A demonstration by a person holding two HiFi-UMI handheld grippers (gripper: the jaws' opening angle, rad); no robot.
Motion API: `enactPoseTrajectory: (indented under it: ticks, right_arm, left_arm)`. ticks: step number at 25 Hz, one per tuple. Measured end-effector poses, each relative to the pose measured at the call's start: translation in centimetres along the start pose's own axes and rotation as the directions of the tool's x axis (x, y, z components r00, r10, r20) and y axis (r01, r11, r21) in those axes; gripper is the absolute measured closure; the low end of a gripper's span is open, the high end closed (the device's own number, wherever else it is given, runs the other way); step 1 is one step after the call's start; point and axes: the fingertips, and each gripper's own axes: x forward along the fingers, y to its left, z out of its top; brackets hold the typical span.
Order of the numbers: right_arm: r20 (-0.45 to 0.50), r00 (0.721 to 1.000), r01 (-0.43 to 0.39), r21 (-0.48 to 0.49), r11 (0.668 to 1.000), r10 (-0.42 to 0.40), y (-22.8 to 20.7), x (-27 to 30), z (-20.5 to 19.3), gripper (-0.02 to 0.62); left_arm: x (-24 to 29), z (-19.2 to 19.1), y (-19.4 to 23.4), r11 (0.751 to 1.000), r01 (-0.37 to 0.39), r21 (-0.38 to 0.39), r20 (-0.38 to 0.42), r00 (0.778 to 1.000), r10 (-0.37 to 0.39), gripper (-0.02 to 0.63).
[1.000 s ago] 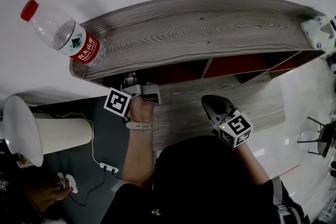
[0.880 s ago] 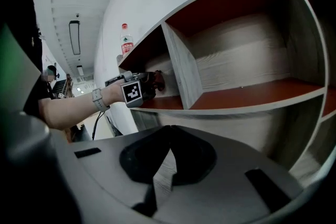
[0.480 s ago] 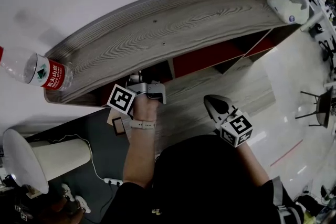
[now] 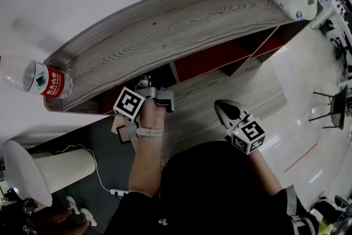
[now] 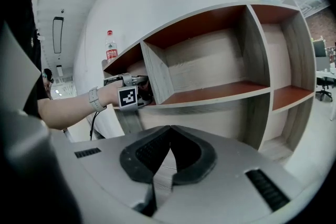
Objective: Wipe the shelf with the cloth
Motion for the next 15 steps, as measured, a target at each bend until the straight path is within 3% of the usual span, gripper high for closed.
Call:
enactPoseTrajectory:
  ticks: [8,15]
  right_arm:
    - [-0.009,0.993,-0.114,-0.030,0.993,0.114,3.4,3.2,0.5,0.598]
    - [-0.043,0.967,-0.252,-0.053,0.966,0.250,7.1,6.2,0.3,0.598]
  left_arm:
    - [-4.8,5.5,1.1,0.998,-0.066,0.019,0.127,0.990,0.063,0.537]
    - [-10.6,11.2,1.8,0.991,-0.125,0.034,0.275,0.955,0.111,0.537]
